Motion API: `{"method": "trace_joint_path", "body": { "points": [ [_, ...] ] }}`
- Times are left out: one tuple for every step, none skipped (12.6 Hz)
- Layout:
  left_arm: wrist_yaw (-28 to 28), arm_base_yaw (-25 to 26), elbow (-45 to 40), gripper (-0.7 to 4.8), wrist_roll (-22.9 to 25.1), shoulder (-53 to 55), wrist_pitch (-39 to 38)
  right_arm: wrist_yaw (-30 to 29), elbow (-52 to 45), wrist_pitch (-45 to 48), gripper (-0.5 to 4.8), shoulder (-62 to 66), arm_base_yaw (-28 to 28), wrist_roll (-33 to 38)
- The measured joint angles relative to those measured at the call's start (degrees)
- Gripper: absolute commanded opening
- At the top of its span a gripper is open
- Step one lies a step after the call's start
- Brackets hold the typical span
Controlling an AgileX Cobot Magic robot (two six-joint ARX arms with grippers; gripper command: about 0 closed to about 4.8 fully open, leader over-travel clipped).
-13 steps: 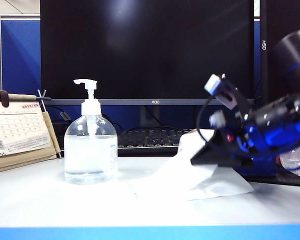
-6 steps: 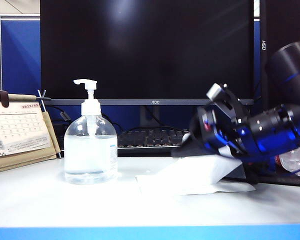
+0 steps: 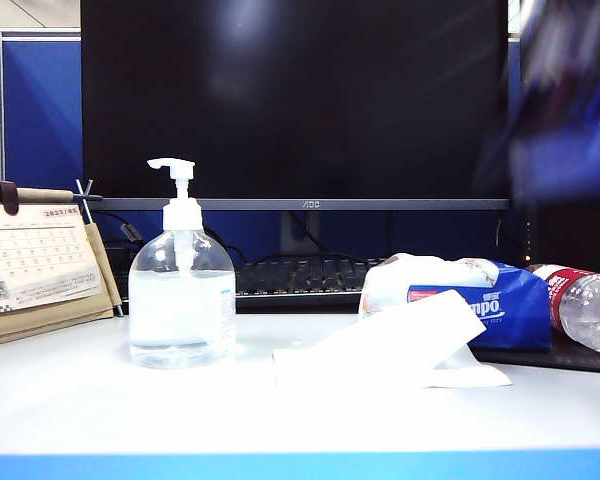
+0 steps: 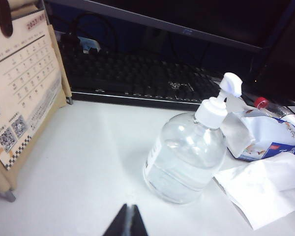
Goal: Pull out a tissue from the tissue dispenser, then press the switch of the alcohol sanitizer bottle to drop some sanitizer on the paper tissue, and finally place the treated tissue on the table.
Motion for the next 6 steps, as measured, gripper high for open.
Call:
{"method": "trace_joint_path", "body": {
  "points": [
    [0.7, 0.0, 0.0, -0.06, 0.0, 0.0, 0.0, 3.2, 1.1, 0.0, -0.06, -15.5, -0.1, -1.4],
    [1.6, -0.1, 0.0, -0.06, -0.1, 0.0, 0.0, 6.9, 1.0, -1.6, -0.06, -23.3, -0.1, -1.4],
    [4.3, -1.6, 0.1, -0.06, -0.7, -0.1, -0.2, 12.0, 1.1, -9.3, -0.06, -37.0, -0.3, -1.2],
    [5.0, -2.7, 0.1, -0.06, -1.4, -0.1, -0.2, 13.3, 1.1, -13.9, -0.06, -41.2, -0.3, -0.7],
    [5.4, -5.6, 0.1, -0.06, -2.7, -0.1, -0.3, 14.6, 1.2, -23.6, -0.06, -44.3, -0.1, 1.2],
    [5.2, -10.0, 0.2, -0.06, -2.8, 0.0, -0.4, 15.3, 0.9, -31.5, -0.06, -43.6, -0.3, 3.3]
  ]
}}
